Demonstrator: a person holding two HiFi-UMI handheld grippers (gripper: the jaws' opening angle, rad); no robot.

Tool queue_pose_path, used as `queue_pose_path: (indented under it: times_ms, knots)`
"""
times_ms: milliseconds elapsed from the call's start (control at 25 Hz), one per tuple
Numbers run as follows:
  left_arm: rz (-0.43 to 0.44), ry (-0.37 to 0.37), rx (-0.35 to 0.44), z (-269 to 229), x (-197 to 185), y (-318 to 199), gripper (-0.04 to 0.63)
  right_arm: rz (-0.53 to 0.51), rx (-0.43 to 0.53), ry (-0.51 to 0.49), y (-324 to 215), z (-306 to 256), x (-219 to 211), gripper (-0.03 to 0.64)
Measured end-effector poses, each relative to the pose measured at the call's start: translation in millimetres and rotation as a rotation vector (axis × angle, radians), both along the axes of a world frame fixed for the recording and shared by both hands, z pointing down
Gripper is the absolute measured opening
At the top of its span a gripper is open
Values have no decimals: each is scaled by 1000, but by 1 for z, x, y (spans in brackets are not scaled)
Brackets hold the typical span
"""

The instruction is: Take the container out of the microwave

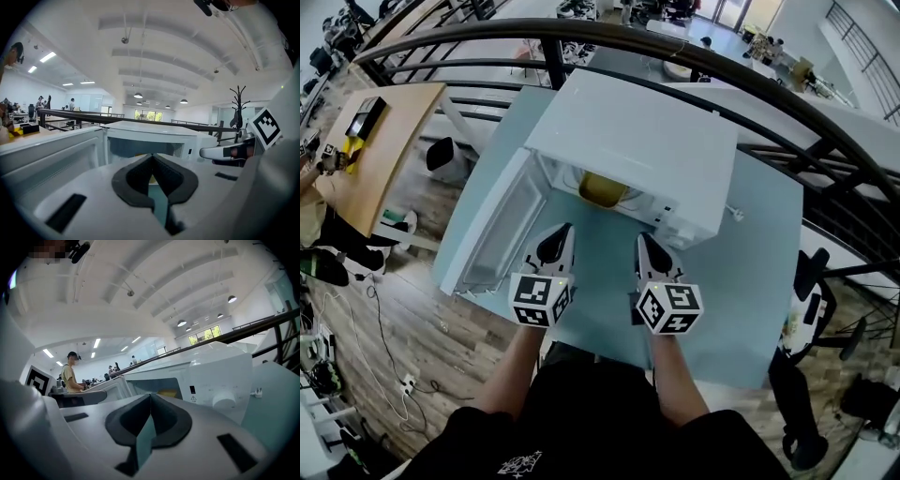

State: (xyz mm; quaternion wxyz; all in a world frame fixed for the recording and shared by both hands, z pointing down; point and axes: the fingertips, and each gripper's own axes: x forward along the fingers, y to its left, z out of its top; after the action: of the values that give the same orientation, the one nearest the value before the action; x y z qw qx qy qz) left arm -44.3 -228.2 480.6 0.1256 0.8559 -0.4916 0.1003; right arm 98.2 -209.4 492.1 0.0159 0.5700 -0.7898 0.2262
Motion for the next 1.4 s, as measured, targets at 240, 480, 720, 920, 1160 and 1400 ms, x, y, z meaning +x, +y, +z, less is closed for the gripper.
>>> queue_pose_path:
  times_ms: [240,480,720,920,1160,1400]
  knots:
    - [12,-5,-57,26,1,-28,8,17,-19,14,-17,10,-7,6]
    - [11,-12,-136,56,-1,-54,9,37,-46,14,-27,22,-12,7]
    - [8,-9,-199,77,-1,-77,15,69,-79,5,-32,38,-12,8]
    - [7,5,-244,93,2,-90,42,83,-89,-2,-38,46,-12,8]
    - [7,38,-298,110,6,-103,58,93,-102,7,-42,54,-11,7]
    - [-8,39,-325,120,7,-120,59,103,-116,12,-43,60,-9,7]
